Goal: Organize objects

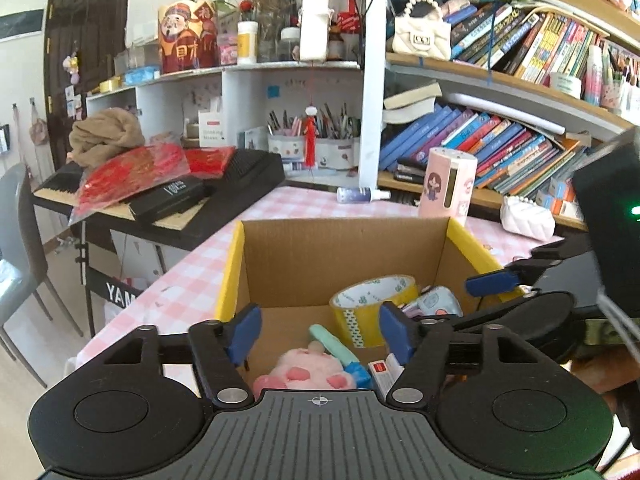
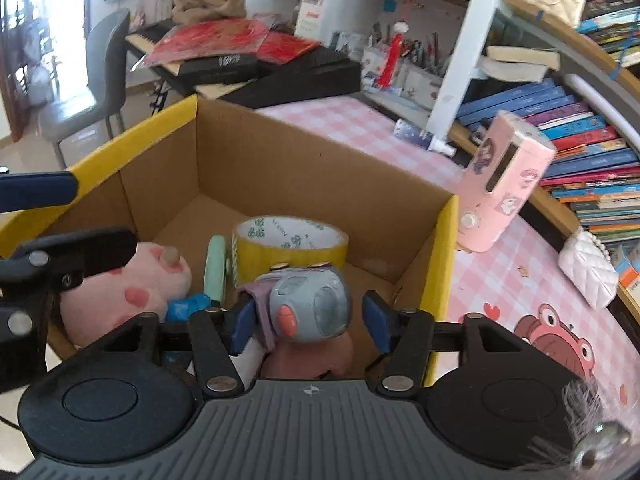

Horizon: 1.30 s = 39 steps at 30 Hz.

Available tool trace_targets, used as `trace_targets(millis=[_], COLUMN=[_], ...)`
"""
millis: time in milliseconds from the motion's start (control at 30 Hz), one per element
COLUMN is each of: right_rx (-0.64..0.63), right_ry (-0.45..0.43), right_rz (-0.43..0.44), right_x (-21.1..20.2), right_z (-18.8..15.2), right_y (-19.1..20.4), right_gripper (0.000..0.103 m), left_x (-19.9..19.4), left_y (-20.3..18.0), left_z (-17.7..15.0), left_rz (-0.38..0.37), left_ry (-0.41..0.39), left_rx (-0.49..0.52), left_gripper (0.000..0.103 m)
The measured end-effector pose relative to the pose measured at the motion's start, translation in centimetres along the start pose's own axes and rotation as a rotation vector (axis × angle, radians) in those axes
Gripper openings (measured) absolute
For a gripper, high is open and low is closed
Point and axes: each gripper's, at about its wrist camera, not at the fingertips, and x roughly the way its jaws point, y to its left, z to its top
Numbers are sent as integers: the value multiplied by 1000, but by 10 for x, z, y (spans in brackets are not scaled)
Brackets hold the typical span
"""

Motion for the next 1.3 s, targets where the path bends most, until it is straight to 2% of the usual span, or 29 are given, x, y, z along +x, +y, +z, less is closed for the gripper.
trace_targets(millis=[100, 167, 233, 300, 367, 567, 900, 1300], right_rx=[44, 73, 103, 141, 171, 282, 439, 585], right_ry=[-49, -87, -115, -141, -158, -194, -127, -26], right_rz=[-13, -38, -73, -103, -134, -251, -414, -553], right_x=[-20, -35, -49, -63, -75, -112, -156, -196], right_z=[-3, -6, -10, -15, -20, -45, -104, -172], right_y=[-1, -2, -2, -2, -1, 10, 42, 63], right_gripper=[59, 63, 66, 70, 72, 89, 103, 103], left_x=[-7, -12, -18, -25, -32, -56, -84, -107], left_y=[1, 2, 3, 3, 3, 1, -12, -42], left_z=[0, 0, -1, -2, -5, -17, -52, -80], left_rz=[-7, -10, -18, -26, -35, -57, -102, -213], left_ry=[-16, -28, -37, -42, -37, -41, 44, 105], left_rx=[-8, -15, -19, -20, -19, 9, 73, 165], left_gripper=[75, 83, 87, 88, 94, 97, 100, 101])
